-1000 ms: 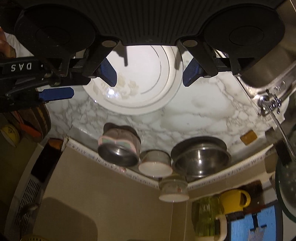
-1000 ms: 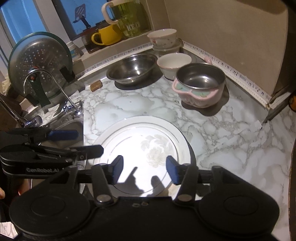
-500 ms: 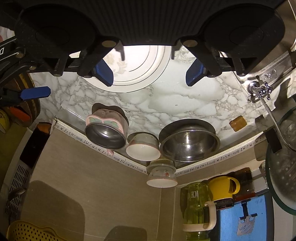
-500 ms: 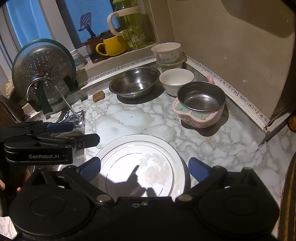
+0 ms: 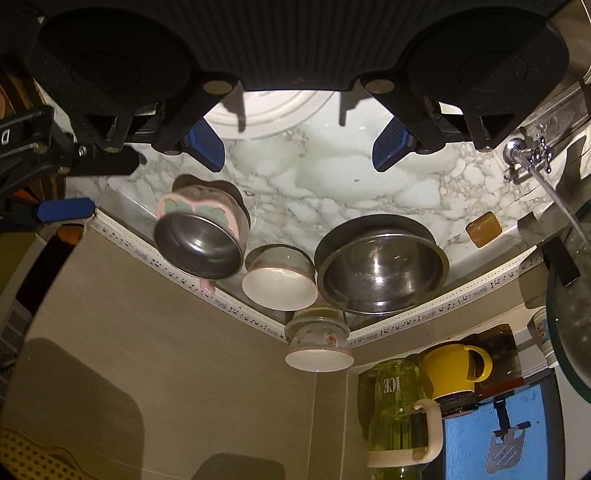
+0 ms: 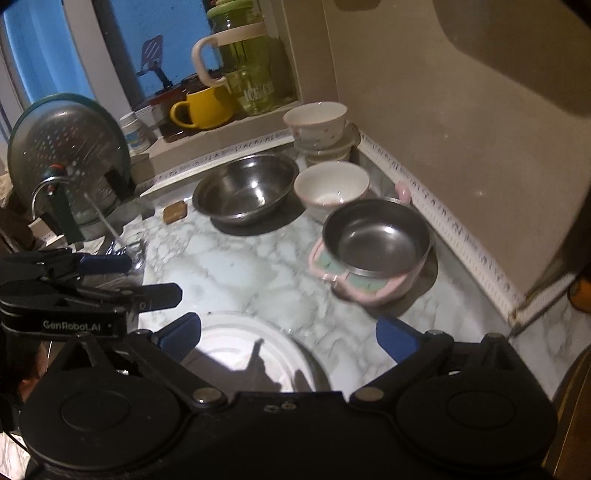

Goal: Organize plates and bowls
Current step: 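Move both grippers toward the pink-handled steel pot, then grasp the pink-handled steel pot's rim with both grippers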

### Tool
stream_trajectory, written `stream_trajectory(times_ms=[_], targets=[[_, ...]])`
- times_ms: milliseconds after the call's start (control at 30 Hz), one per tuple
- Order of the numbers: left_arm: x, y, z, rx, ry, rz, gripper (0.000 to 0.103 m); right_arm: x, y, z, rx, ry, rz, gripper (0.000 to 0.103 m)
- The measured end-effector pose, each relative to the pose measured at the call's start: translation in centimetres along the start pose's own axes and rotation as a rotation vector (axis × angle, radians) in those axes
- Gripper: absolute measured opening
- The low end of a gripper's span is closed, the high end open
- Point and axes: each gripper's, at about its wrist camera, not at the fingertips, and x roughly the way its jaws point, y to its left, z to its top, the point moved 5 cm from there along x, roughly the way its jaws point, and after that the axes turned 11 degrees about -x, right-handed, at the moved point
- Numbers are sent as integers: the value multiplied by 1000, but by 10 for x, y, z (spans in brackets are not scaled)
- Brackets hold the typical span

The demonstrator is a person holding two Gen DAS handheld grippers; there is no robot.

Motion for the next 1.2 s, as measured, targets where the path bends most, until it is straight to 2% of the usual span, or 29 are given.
stream_trajectory(times_ms=[133, 333, 633, 867, 967, 1133, 1200], targets=[[15, 3, 12, -38, 34, 10, 88, 13, -14, 15, -18, -6, -10, 102], [30, 15, 30, -107, 32, 25, 88, 33, -33, 37, -27, -19, -11, 102], [60, -11, 49, -45, 29, 1, 88, 60, -65, 34, -24, 41, -34, 101], [107, -35, 56, -20, 94, -2, 88, 75, -95, 19, 69, 72, -73, 99], [128, -42, 55, -28, 133, -16, 88, 81, -105, 14, 118, 80, -119, 91], [154, -52, 54, -5, 170, -32, 88, 92, -115, 8, 156, 100, -125, 78], [162, -55, 53, -4, 178, -31, 88, 97, -118, 7, 167, 105, -117, 76]])
